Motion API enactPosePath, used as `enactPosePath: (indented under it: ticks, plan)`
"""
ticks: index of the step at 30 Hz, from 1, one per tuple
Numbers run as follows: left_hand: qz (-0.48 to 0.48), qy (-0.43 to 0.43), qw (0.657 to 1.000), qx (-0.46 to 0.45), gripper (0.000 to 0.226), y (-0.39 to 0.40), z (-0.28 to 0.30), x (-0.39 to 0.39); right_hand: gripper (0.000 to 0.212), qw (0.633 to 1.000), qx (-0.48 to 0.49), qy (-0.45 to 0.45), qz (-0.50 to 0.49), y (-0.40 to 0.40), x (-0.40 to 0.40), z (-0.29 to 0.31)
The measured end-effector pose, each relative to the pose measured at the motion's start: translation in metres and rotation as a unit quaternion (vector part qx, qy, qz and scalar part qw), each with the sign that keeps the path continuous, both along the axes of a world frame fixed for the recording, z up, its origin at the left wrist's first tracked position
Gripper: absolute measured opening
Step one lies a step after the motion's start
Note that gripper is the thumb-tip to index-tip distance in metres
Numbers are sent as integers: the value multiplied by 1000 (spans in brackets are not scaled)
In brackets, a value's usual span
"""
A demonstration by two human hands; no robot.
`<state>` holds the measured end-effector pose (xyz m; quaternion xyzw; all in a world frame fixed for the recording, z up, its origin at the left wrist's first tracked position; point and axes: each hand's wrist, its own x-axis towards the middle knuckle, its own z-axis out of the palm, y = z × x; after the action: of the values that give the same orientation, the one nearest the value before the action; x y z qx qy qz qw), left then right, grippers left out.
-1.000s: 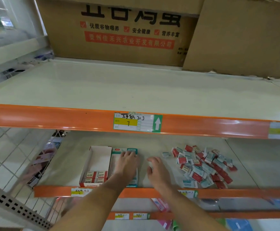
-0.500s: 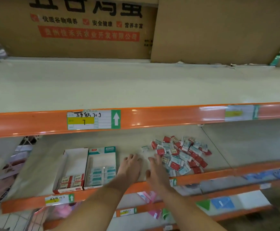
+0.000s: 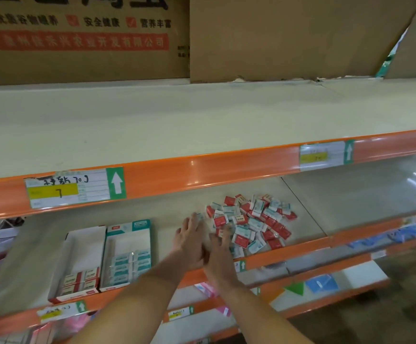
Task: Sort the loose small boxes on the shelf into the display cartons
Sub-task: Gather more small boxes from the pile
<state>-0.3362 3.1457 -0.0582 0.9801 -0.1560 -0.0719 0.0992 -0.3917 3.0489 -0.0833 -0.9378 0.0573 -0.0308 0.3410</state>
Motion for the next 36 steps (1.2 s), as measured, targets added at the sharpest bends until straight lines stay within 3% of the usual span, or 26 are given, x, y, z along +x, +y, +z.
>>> enactPosePath:
  ticks: [3, 6, 9, 13, 18, 22, 26, 30, 36]
  plan:
    - [14, 13, 1000, -4, 81, -1, -7, 4, 38, 1000, 16, -1, 17, 2, -1, -5]
    - [28, -24, 999, -7, 79, -1, -14, 2, 40, 999, -28, -18, 27, -1, 0, -13]
    - [55, -39, 998, -3, 73, -1, -17, -2, 41, 999, 8, -10, 33, -2, 3, -16]
    - [102, -37, 994, 1, 47, 2, -23, -8, 42, 999, 19, -13, 39, -8, 7, -16]
    - [181, -29, 973, -138, 29, 5, -30, -18, 48, 999, 19, -13, 41, -12, 6, -14]
    - [292, 25, 902, -318, 26, 7, -27, -16, 32, 998, 30, -34, 35, -14, 2, -13]
    - [311, 74, 838, -443, 35, 16, -17, -20, 24, 997, 55, -48, 30, -16, 1, -11]
    - [313, 72, 819, -475, 41, 25, -16, -28, 17, 995, 74, -44, 40, -18, 1, -10]
    - [281, 47, 851, -442, 32, 33, -24, -43, 48, 998, 43, 10, 55, -13, 2, -9]
